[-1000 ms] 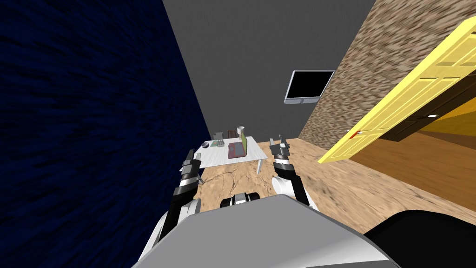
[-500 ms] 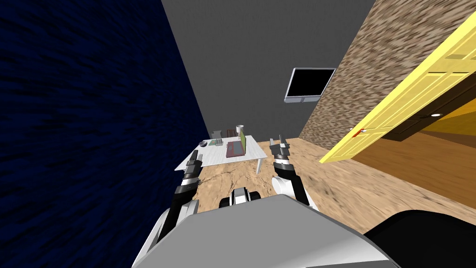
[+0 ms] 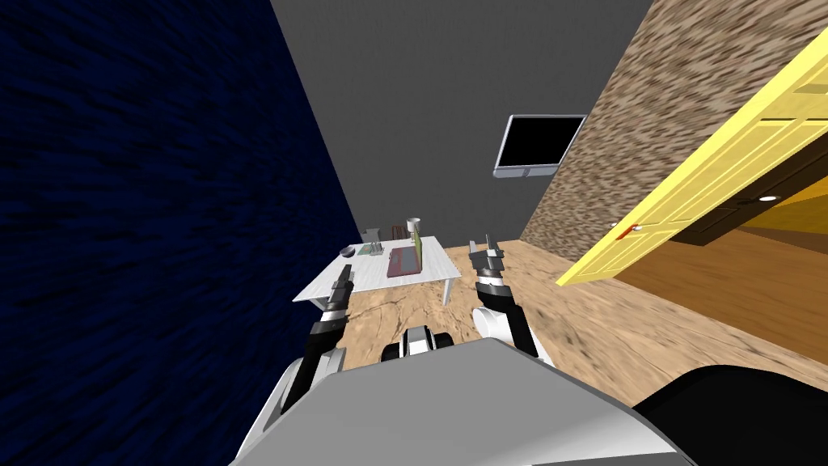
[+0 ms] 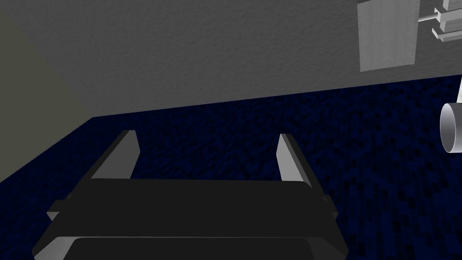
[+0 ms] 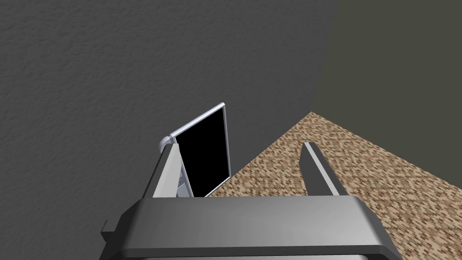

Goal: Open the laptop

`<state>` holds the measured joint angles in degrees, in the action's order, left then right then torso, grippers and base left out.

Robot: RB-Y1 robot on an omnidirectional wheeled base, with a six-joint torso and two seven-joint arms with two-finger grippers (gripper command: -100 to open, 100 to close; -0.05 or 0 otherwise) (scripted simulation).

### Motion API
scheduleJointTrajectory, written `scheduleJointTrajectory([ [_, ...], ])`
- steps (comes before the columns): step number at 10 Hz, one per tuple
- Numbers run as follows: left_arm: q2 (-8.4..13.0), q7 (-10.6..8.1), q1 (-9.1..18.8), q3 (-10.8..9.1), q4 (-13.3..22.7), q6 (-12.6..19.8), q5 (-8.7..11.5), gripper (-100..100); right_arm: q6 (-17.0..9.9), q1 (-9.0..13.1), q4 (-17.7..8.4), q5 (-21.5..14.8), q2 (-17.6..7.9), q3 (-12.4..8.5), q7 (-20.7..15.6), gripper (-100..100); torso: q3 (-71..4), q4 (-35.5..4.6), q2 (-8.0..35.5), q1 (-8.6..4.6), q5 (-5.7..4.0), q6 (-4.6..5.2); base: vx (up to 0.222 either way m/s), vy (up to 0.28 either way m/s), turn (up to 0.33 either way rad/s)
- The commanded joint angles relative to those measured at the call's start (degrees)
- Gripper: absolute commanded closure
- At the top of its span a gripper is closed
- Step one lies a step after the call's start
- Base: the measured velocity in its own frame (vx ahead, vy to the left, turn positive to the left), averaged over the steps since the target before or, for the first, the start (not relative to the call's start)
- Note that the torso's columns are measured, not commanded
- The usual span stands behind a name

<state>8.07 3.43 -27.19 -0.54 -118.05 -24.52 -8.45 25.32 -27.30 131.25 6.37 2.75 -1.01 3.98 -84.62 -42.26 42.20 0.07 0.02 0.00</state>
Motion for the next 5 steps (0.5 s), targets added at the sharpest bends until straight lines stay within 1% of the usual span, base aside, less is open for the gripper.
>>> scheduleJointTrajectory([
  [1, 0.68, 1.80, 1.10, -0.57, 3.92, -1.09, -0.94, -100, 0.00, 0.00, 0.00, 0.00, 0.00, 0.00, 0.00, 0, 0.00, 0.00, 0.02, -0.05, -0.01, -0.01, 0.061, -0.149, 0.002],
  [5, 1.08, 4.82, 3.35, -1.45, 10.68, -2.62, -2.62, -100, 0.00, 0.00, 0.00, 0.00, 0.00, 0.00, 0.00, 0, 0.02, -0.01, 0.04, -0.12, -0.03, 0.00, 0.075, -0.142, 0.004],
])
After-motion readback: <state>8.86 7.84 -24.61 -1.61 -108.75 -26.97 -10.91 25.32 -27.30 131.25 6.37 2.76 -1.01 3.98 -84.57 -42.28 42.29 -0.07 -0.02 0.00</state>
